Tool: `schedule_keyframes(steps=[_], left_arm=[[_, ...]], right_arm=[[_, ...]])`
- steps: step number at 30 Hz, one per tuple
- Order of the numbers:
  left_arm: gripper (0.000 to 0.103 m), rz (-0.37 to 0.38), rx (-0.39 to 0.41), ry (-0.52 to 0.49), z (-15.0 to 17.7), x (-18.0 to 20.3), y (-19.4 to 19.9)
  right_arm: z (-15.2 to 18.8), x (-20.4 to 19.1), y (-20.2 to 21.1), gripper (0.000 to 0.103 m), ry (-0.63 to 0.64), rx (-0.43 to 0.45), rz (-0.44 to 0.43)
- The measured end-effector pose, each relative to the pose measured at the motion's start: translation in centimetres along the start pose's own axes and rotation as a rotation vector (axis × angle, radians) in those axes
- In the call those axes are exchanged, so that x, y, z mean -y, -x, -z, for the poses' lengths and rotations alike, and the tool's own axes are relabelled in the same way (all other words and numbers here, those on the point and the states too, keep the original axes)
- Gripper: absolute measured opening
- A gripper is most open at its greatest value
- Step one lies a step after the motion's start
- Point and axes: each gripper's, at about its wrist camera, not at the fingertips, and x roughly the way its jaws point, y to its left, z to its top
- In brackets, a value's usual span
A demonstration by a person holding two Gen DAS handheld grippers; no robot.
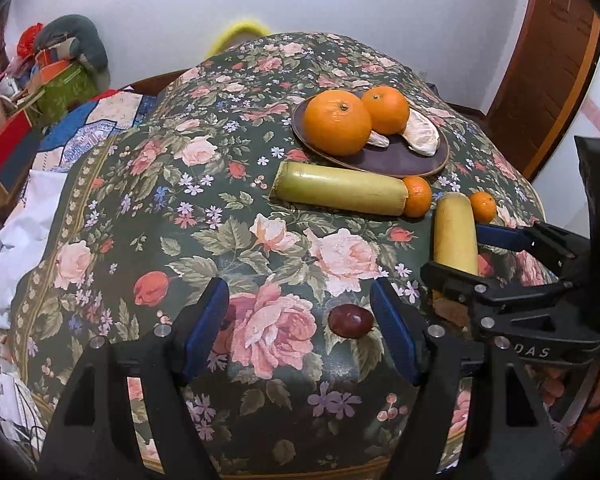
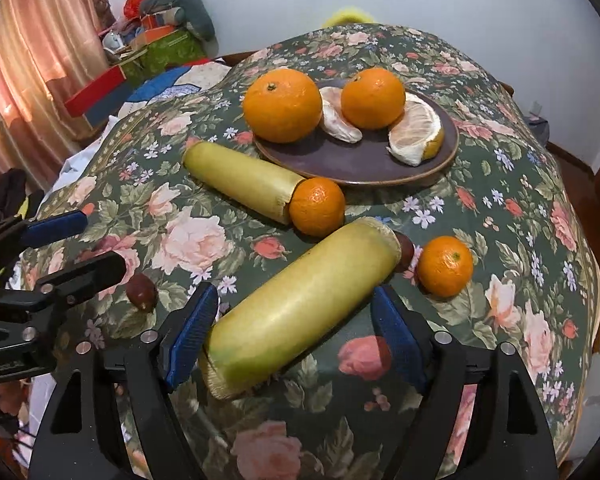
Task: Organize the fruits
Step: 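Grasp a yellow cylindrical fruit with the right tool while the left tool approaches the other, then lift the held cylinder with the right tool while the left tool grasps the other cylinder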
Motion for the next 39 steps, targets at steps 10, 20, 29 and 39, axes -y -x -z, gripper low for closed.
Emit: schedule_keyframes(steps=[10,20,29,39], left_arm=[[0.083,0.041,-0.044,-0.005,-2.5,2.1,-2.5],[0.085,0.03,-0.086,-0.037,-4.8,4.9,-6.2],[0.085,0.006,-0.1,0.019,-5.8,4.3,-8.5],[0.08,-0.049,-0.077,0.017,-4.3,1.4,-6.7]], right_arm=[[1.4,1.2,1.7,0.053,0.074,0.019,-0.019],[2.2,4.5,2.6,0.035,0.026,0.023,0.003],[2.3,4.7,2.5,0.035,0.023,0.04,-0.005],[2.1,5.3,2.1,0.035,-0.004,0.029,-0.041]])
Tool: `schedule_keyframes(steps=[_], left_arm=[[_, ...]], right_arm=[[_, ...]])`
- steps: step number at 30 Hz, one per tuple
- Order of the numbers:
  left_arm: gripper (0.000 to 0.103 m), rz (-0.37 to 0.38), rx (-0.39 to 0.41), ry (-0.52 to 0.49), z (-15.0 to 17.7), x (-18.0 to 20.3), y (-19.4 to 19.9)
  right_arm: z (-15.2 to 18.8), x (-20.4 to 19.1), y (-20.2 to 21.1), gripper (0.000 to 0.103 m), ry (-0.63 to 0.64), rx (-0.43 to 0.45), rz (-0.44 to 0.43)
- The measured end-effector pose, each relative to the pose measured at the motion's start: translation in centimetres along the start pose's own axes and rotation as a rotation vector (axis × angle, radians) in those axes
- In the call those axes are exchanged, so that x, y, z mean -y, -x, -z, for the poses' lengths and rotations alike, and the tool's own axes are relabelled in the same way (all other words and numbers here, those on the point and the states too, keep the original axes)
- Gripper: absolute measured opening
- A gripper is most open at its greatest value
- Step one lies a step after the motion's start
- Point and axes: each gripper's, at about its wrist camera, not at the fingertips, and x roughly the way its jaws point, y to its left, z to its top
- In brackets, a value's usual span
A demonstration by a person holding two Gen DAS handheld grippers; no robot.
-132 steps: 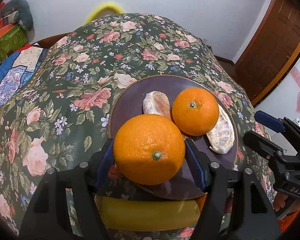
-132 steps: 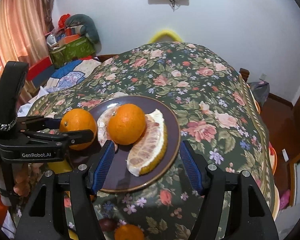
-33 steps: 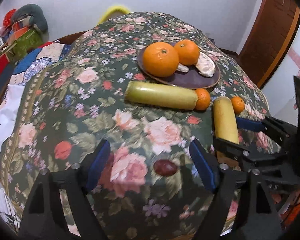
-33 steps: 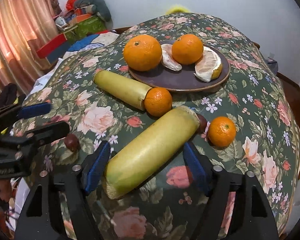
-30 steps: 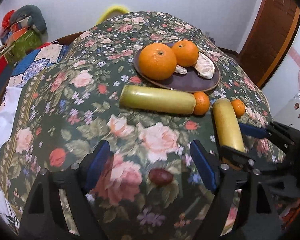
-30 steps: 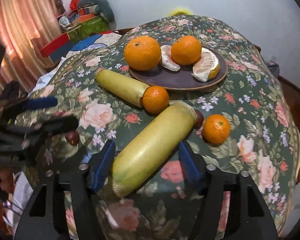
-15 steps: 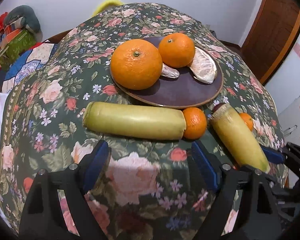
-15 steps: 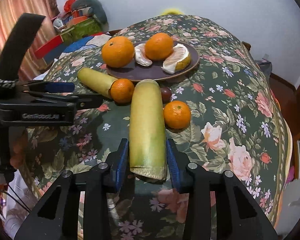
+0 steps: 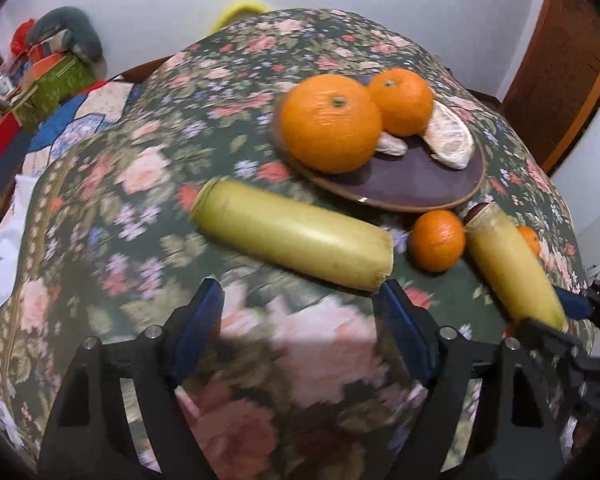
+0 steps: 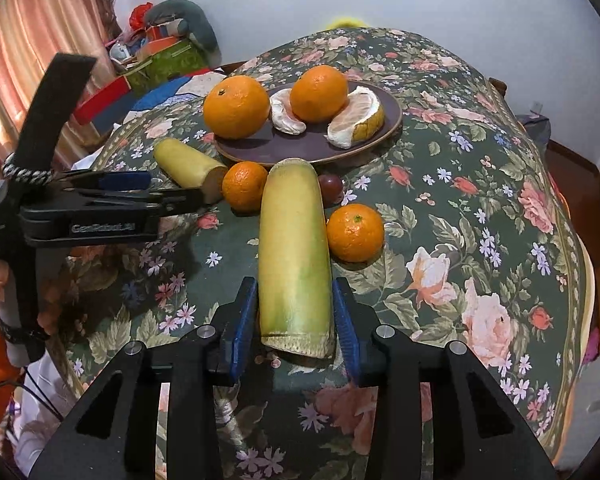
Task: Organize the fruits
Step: 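Lift the held cylinder with the right tool while the left tool grasps the other cylinder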
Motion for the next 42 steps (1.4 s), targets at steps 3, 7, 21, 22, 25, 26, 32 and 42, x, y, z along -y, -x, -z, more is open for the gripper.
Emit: schedule_keyframes(steps=[3,7,21,22,25,26,32,42], left_arm=[[0.079,-0.013,-0.005,0.032,0.6,-1.9,0.6],[0.078,-0.012,-0.015,0.047,0.8,-3.1,1.2],[0.085,0.0,-0.004,0.089,-2.6,-0.7,-1.4],[0.084,0.001,-0.008,0.09,-2.5,-0.7,-1.6],[0.075,-0.005,-0.005,0.07,-2.2,-0.8,-1.7],[0.072,0.002,-0.002,0.064,-2.1,-0.9,-1.6],[0.053,0.077,0.003,0.078,-0.9,-2.0,-0.3],[0.038,0.113,0.006,0.035,2.1,-4.1,3.0]], right_arm=[[0.0,-0.2,0.1,0.035,0.003,0.003,0.001],[-0.2,-0.2,0.2,0.035,0.003,0.011,-0.002],[-1.4,-0.1,-1.0,0.035,-0.009,0.007,-0.022],[-1.4,-0.1,-1.0,0.035,-0.01,0.009,-0.022],[-1.6,-0.1,-1.1,0.035,-0.012,0.011,-0.025],[-1.6,0.0,-1.1,0.035,-0.015,0.011,-0.027],[-1.7,-0.1,-1.1,0.035,-0.007,0.006,-0.012],[-0.3,0.2,0.3,0.035,-0.012,-0.01,0.002]])
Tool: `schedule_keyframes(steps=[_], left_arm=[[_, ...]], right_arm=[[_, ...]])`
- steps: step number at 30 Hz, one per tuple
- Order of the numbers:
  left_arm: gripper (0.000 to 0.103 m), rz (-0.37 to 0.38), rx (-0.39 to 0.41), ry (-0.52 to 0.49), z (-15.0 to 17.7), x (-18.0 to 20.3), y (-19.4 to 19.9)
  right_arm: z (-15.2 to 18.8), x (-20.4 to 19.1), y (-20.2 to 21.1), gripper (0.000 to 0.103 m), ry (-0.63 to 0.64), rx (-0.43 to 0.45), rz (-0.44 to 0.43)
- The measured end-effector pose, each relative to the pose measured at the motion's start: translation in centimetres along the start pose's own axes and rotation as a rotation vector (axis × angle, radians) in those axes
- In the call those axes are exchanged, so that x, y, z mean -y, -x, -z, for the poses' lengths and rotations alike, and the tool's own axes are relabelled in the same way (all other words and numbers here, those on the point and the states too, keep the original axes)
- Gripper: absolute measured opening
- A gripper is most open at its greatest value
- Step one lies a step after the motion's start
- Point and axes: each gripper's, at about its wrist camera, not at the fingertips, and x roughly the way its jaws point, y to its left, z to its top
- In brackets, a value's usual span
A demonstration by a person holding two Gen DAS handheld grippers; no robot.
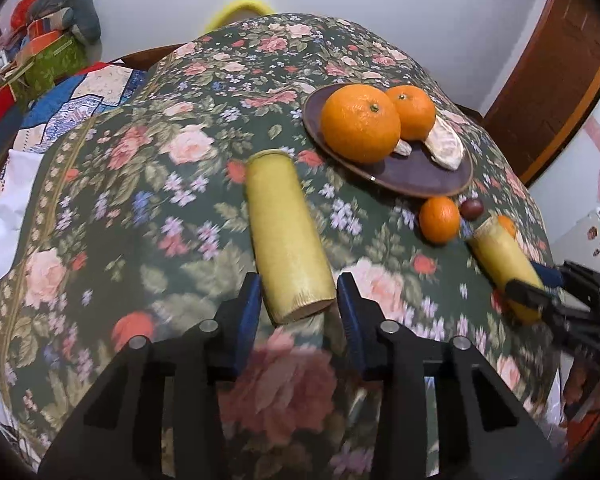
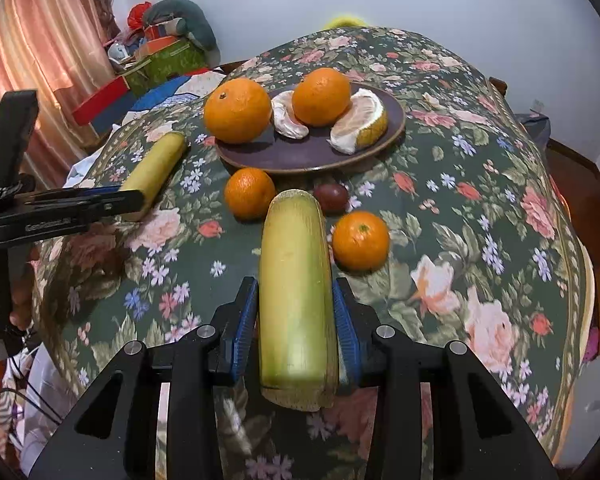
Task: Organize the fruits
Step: 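Lift the held cylinder with the right tool while the left tool grasps the other cylinder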
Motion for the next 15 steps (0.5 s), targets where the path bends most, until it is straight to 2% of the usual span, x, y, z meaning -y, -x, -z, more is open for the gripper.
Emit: schedule_keyframes(steps=[7,10,15], left_arm=[[0.037,-0.002,-0.008,-0.061,2.2,-0.5,1.8],[0.038,0.018,-0.036,-0.029,1.7,-0.9,1.3],[0.041,0.004,-0.052,-0.03,0.0,-0.6,-0.4]], right_arm=[[0.6,0.0,0.6,0.035,0.005,-0.016,0.007],[0.4,0.0,0.4,0.035,0.002,-0.022,0.006],[0.0,0.1,-0.1,0.035,-0.001,-0.02,-0.006]])
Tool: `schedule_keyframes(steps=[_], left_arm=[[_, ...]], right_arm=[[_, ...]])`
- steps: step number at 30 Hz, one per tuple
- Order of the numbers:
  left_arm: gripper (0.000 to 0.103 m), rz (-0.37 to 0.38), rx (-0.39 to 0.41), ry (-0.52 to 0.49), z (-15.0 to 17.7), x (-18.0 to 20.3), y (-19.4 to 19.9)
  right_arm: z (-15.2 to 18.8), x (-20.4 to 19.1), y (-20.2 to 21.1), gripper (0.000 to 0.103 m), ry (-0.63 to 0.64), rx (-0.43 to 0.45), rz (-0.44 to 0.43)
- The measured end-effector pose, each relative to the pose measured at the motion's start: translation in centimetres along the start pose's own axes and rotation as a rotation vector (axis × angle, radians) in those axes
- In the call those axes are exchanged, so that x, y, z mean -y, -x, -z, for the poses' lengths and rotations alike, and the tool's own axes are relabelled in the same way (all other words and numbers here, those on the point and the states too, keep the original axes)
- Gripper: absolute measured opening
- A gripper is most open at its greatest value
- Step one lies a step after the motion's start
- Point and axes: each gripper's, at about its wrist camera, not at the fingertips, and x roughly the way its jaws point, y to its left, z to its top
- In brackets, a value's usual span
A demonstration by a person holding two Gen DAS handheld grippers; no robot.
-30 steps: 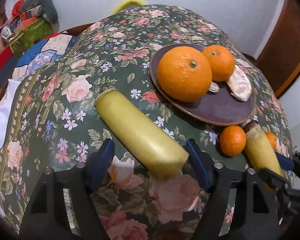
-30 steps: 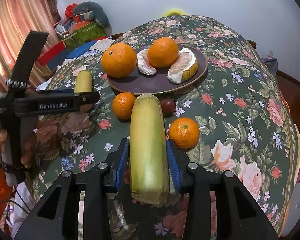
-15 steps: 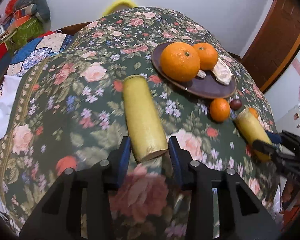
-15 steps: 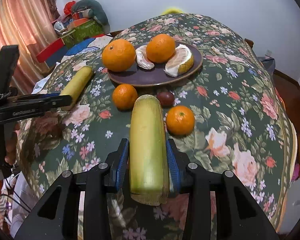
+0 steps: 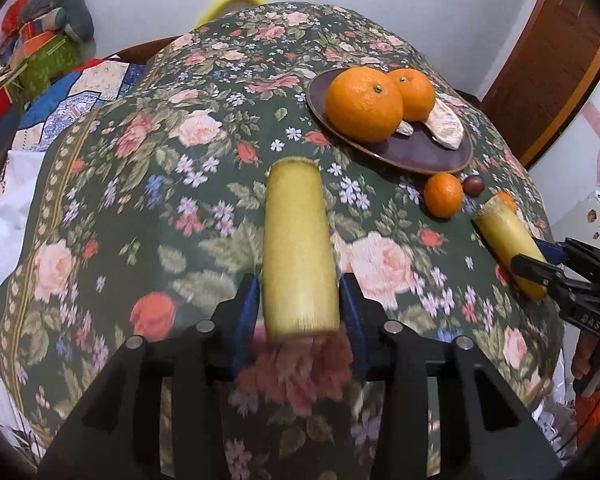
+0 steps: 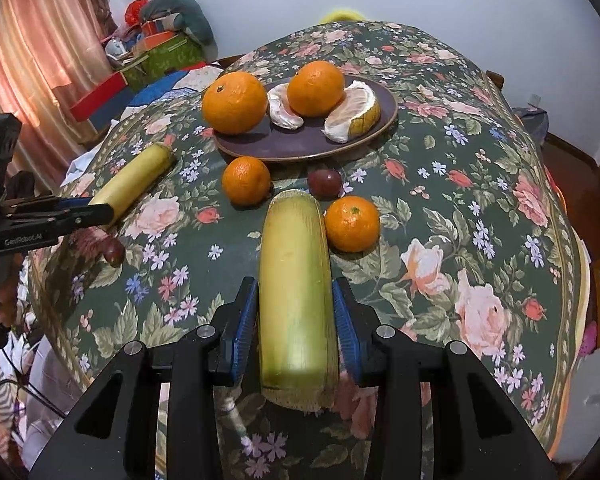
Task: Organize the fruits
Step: 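Lift the held cylinder with the right tool while the left tool grasps the other cylinder, then carry both yellow cylinders onto the purple plate and stand them upright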
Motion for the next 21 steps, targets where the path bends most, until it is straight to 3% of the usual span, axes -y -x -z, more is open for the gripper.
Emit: schedule_keyframes(steps=[10,21], left_arm=[[0.041,-0.015,-0.009,-0.003,-2.7,0.4,-2.4],[0.036,-0.011,0.007,0.014,-3.1,0.3,-2.2]], right_arm=[[-1.0,0.1,-0.8,0.035,0.006,0.004,-0.025],[-1.6,-0.2,-1.2,0.035,0.022,0.007,-0.02]])
